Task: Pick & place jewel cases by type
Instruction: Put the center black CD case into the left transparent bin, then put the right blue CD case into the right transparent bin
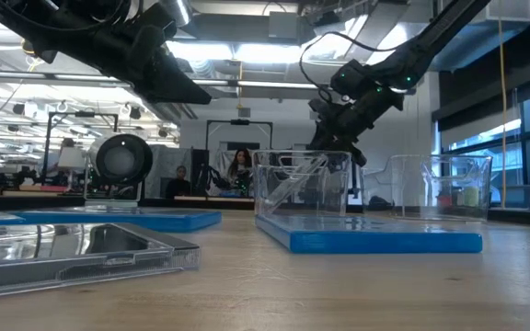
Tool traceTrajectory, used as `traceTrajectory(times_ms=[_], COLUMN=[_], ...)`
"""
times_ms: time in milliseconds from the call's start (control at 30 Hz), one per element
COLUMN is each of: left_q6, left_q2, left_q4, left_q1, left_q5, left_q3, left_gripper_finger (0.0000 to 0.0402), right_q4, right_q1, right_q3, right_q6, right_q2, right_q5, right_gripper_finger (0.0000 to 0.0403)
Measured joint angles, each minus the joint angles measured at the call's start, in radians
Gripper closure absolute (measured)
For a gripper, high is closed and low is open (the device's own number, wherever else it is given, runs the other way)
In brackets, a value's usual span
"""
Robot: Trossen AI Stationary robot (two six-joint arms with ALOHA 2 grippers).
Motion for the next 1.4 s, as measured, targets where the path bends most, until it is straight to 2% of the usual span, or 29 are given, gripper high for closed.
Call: traceTrajectory(times_ms=[267,400,567,800,967,1200,1400], left_q6=[0.000,0.000,0.000,0.000,0.000,0.000,0.000], left_q2=[0.000,0.000,0.000,0.000,0.000,0.000,0.000], left_q4=[0.000,0.000,0.000,-0.002,-0.002,-0.002,-0.002], left_q1=[0.000,0.000,0.000,0.000,0.000,0.000,0.000], left_q5=[0.000,0.000,0.000,0.000,0.000,0.000,0.000], left_q3=[0.000,0.000,0.000,0.000,0.000,0.000,0.000], left_gripper_finger=[0.0392,0.0391,0.0395,0.0392,0.0392,0.0394,0.0391], right_q4=[0.000,-0.003,-0.016,-0.099,-0.115,-0.111,-0.107], right_q1=[0.000,0.000,0.000,0.000,0.001,0.054,0.187], right_q3=[0.000,0.000,0.000,0.000,0.002,0.002,0.002], right_q6=[-0.126,-0.189,-0.336,-0.492,-0.506,-0.574,-0.574], right_q2=[0.000,0.000,0.000,0.000,-0.010,-0.117,-0.244], right_q5=[0.004,0.045,0.056,0.217,0.243,0.247,0.244], right_gripper_finger=[0.0273,0.0273,0.0273,0.0273,0.0273,0.0273,0.0273])
